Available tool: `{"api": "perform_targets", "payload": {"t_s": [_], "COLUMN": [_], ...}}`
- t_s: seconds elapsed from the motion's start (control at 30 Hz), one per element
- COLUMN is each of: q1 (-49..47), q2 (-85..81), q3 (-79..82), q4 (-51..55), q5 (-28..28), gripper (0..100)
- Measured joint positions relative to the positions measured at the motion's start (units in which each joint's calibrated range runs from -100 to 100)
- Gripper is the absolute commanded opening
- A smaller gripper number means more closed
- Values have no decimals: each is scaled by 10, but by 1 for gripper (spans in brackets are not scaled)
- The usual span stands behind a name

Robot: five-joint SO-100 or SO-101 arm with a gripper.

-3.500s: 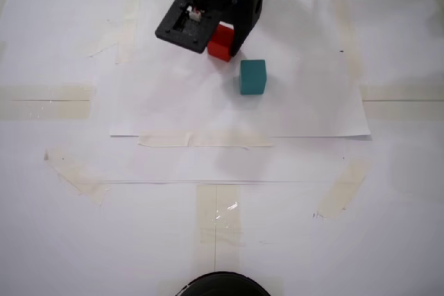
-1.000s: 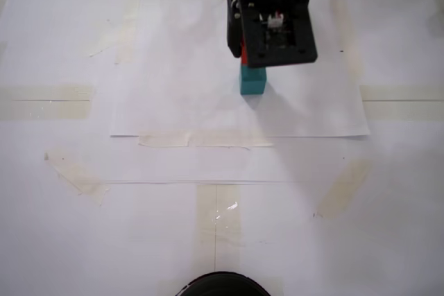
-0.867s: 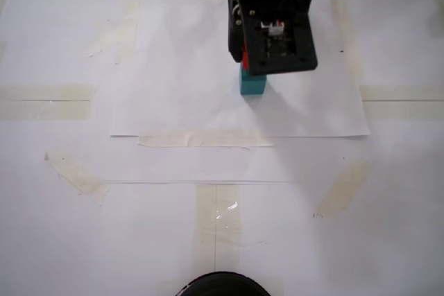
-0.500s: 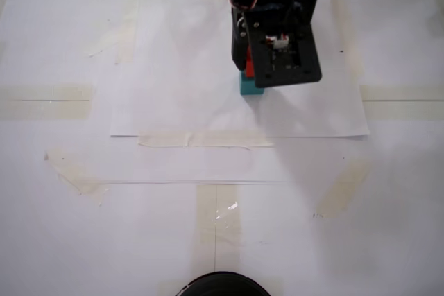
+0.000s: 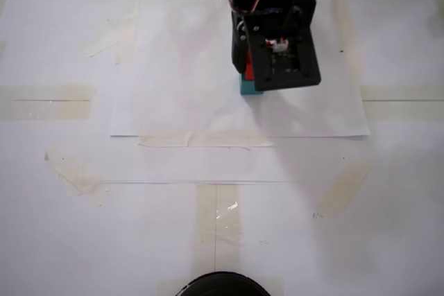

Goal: Put the red cube on the top of the blue cube.

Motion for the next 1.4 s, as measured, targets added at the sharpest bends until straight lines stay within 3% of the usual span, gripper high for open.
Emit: {"api": "perform_targets", "payload": {"t_s": [0.53,1.1,1.4], "q1": [4,-13,-43], "q2": [3,3,-28], "q3": [-5,-5,21], "q4": [-6,-6,-30], "q5": [0,-20,-27], "gripper": [19,44,47]}}
